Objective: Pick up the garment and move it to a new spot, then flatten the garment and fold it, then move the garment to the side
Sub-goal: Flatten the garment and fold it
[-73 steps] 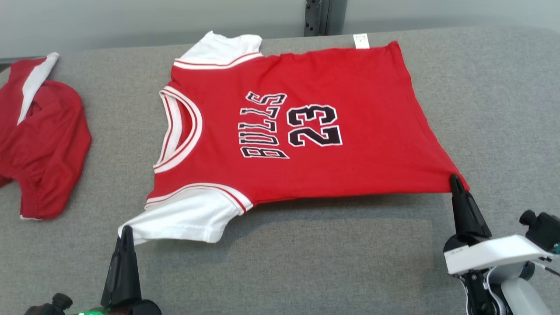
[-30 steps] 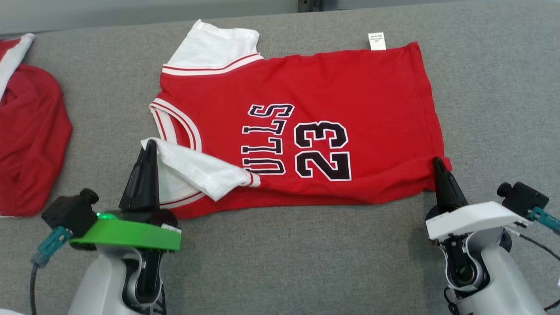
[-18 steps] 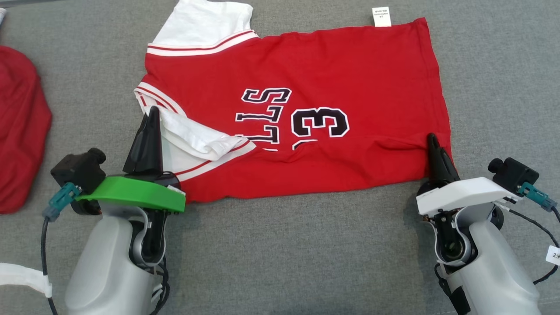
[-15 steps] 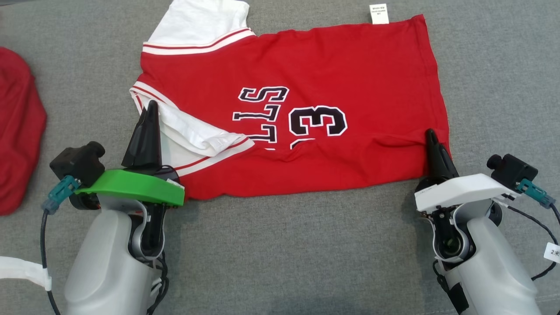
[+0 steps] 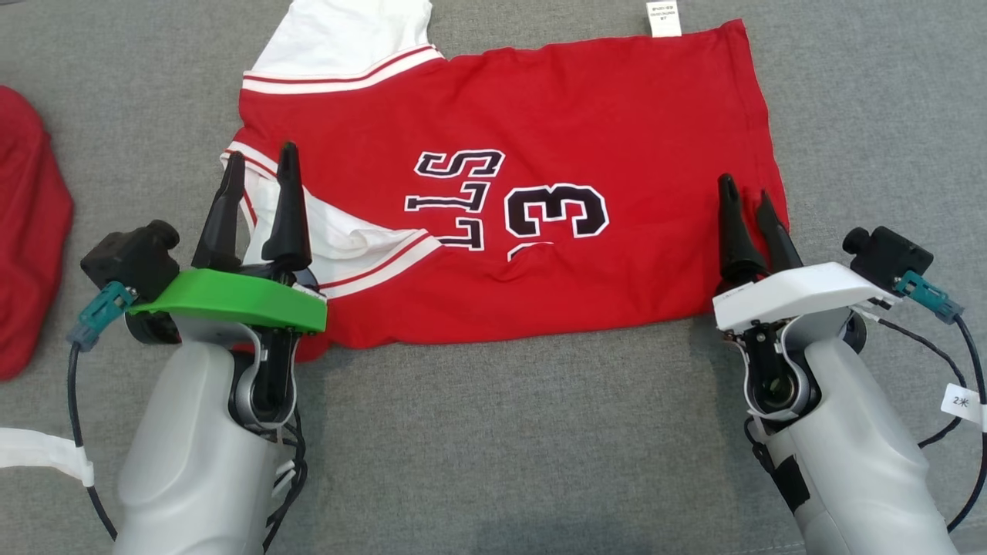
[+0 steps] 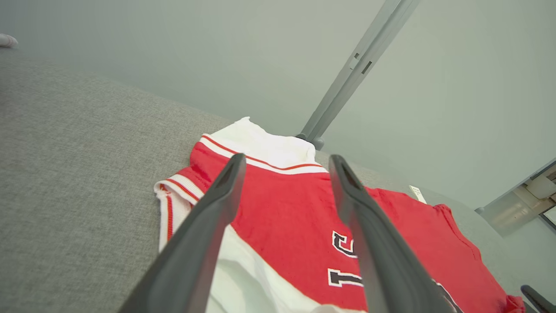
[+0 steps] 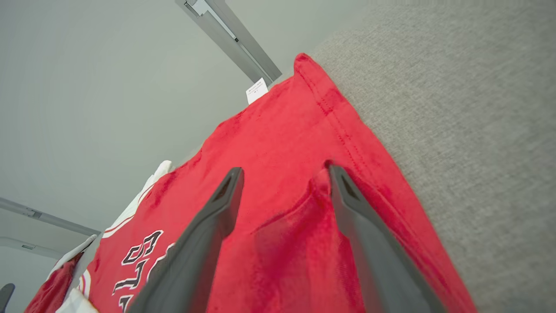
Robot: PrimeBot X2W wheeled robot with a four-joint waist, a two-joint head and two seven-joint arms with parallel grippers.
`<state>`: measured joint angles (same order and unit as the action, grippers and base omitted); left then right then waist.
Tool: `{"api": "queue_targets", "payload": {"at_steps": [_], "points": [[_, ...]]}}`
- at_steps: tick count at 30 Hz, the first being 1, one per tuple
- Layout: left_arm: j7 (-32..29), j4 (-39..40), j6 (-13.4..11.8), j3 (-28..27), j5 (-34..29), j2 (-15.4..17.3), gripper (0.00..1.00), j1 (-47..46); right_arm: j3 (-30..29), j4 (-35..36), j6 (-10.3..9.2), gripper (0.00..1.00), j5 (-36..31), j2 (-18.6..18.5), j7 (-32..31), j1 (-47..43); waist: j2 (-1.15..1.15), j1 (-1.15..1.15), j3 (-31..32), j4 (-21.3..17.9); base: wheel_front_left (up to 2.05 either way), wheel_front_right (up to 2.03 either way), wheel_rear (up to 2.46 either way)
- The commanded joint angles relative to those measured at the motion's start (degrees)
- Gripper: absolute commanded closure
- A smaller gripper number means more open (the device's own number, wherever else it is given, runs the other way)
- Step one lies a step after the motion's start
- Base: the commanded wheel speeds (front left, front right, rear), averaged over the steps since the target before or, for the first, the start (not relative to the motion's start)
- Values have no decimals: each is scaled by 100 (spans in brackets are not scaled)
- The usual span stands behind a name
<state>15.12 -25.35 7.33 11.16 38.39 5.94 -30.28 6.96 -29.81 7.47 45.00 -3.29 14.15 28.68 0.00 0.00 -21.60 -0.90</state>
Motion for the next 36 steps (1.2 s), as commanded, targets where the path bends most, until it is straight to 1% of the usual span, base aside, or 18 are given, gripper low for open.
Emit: {"api": "queue_targets", "payload": {"at_steps": [1,5,9,12,15,20,25,29,36], "points": [[3,112,20,11,14,3,0,-33,16,15,3,0,-8,17,37,41,0,0,19,19,0,0,0],[2,423,20,10,85,99,0,207,-60,205,3,0,-315,-113,93,-68,0,0,111,53,0,0,0],[3,595,20,-40,12,263,0,578,-267,519,3,0,-879,-154,106,-291,0,0,271,53,0,0,0],[3,565,20,-67,-60,374,0,940,-469,808,3,0,-1320,-113,108,-576,0,0,417,69,0,0,0],[-45,550,0,-44,-41,459,0,1298,-605,1018,3,0,-1569,-65,109,-849,0,0,566,94,0,0,0],[-391,666,-90,-13,147,528,0,1894,-698,1214,3,0,-1700,-14,109,-1208,0,0,763,106,0,0,0],[-773,744,-330,-47,324,535,0,2278,-761,1263,3,0,-1729,19,108,-1368,0,0,822,90,0,0,0],[-921,662,-500,-58,357,502,0,2310,-728,1277,3,0,-1723,30,102,-1404,0,0,789,35,0,0,0],[-1107,413,-638,1,349,473,0,2086,-711,1298,3,0,-1732,36,69,-1323,0,0,666,-88,0,0,0]]}}
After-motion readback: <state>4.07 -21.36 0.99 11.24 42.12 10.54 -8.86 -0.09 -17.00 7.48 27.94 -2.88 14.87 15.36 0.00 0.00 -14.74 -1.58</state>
